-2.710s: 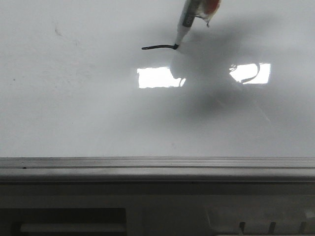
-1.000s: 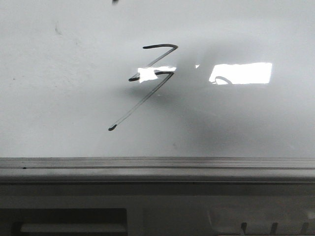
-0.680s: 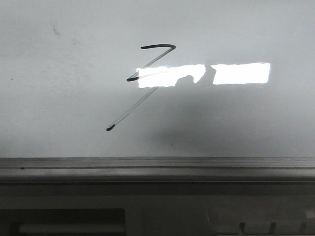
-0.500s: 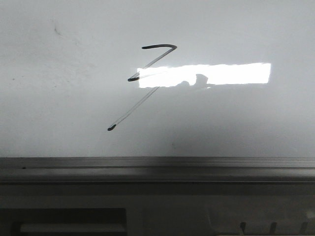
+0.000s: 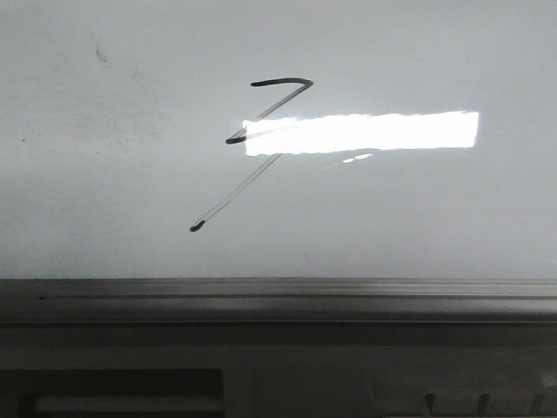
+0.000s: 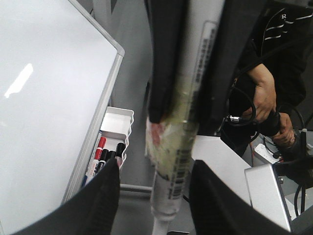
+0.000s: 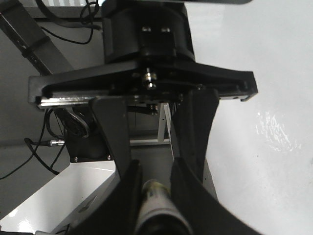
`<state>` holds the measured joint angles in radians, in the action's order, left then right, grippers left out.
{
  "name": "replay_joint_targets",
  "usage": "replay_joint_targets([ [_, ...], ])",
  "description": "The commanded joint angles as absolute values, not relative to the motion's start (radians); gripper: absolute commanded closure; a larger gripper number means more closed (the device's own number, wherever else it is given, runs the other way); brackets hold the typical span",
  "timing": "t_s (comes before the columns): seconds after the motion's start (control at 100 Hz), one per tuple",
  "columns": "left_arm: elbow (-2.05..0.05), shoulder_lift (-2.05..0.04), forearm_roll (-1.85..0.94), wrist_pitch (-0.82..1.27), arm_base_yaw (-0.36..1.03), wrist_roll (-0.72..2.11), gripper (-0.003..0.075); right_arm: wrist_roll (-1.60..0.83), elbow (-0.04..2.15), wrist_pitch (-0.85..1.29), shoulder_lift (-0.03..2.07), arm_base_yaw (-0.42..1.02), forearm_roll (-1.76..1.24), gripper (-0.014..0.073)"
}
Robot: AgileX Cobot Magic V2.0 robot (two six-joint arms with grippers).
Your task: Write number 3 on whiteboard
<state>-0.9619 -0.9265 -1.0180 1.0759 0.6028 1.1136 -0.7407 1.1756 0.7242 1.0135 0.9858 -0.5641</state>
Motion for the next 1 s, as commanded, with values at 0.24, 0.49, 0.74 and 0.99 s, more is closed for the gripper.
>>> replay_joint_targets([
  [0.24, -0.993, -0.924, -1.097, 1.057, 0.612, 1.115, 0.0643, -0.756, 1.211, 0.653, 1.0, 0.999, -0.593, 0.0657],
  [0.49, -0.993, -0.924, -1.097, 1.1, 0.612, 1.115, 0.0741, -0.756, 1.211, 0.649, 1.0, 0.999, -0.593, 0.0631],
  [0.74, -0.965, -0.915, -1.235, 0.987, 0.612, 1.087, 0.0741, -0.756, 1.211, 0.574, 0.983, 0.97, -0.589, 0.0082],
  [0.99, -0.807, -0.831, -1.125, 0.594, 0.612, 0.873, 0.0741, -0.718, 1.2, 0.584, 0.862, 0.781, -0.582, 0.0139],
])
